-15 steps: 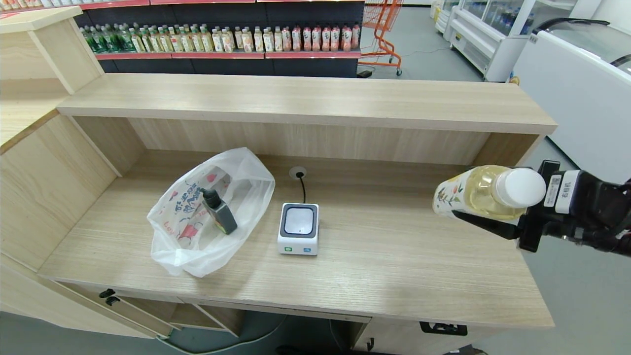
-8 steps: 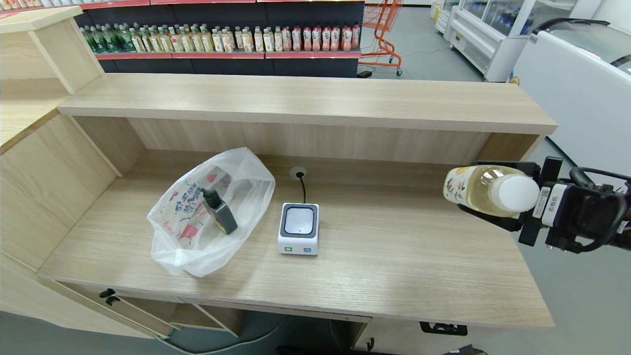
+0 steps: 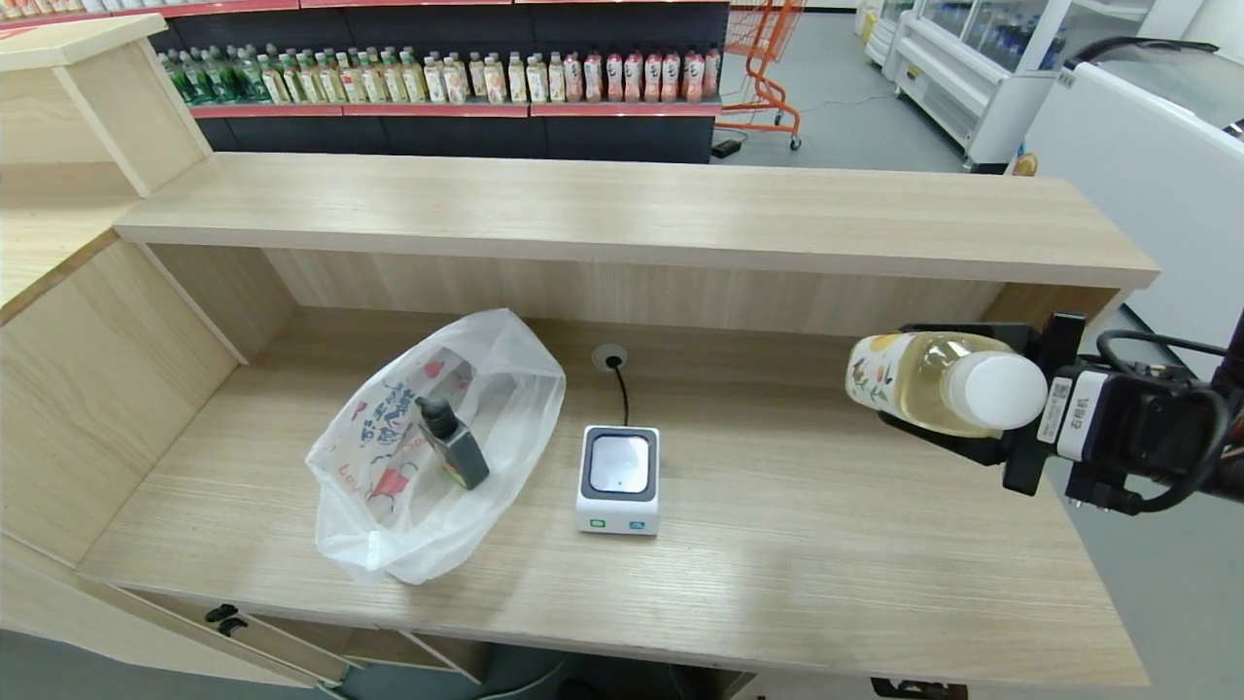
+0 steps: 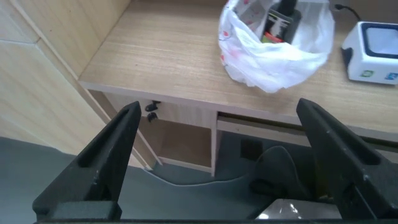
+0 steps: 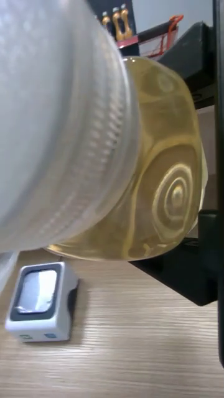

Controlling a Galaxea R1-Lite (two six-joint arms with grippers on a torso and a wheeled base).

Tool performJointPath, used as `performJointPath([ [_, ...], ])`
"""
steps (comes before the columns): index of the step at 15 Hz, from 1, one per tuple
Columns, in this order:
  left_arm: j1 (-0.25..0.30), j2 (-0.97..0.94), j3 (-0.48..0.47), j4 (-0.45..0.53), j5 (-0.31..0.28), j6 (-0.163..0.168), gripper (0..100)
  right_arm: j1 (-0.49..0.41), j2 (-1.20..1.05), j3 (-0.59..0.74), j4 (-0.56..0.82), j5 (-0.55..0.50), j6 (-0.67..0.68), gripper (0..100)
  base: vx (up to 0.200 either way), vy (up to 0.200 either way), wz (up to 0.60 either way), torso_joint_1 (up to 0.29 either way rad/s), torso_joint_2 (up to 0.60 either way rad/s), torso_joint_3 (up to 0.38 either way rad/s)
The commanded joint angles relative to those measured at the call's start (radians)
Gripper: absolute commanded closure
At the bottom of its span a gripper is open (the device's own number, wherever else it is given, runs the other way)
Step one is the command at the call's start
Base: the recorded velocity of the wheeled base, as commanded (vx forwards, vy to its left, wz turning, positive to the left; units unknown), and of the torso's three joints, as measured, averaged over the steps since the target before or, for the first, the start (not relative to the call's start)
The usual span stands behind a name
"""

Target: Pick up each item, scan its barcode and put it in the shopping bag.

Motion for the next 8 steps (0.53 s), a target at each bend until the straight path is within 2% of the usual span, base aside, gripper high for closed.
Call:
performJointPath([
  [1, 0.001, 0.0, 0.0, 0.0, 0.001, 0.0, 0, 0.022, 0.004, 0.001, -0.003, -0.001, 0.014, 100, 0.0, 0.2, 0.0, 0.017, 0.02, 0.002],
  [8, 0.003, 0.0, 0.0, 0.0, 0.001, 0.0, 0, 0.036, 0.055, 0.042, -0.003, 0.071, 0.037, 100, 0.0, 0.2, 0.0, -0.001, 0.0, 0.002],
])
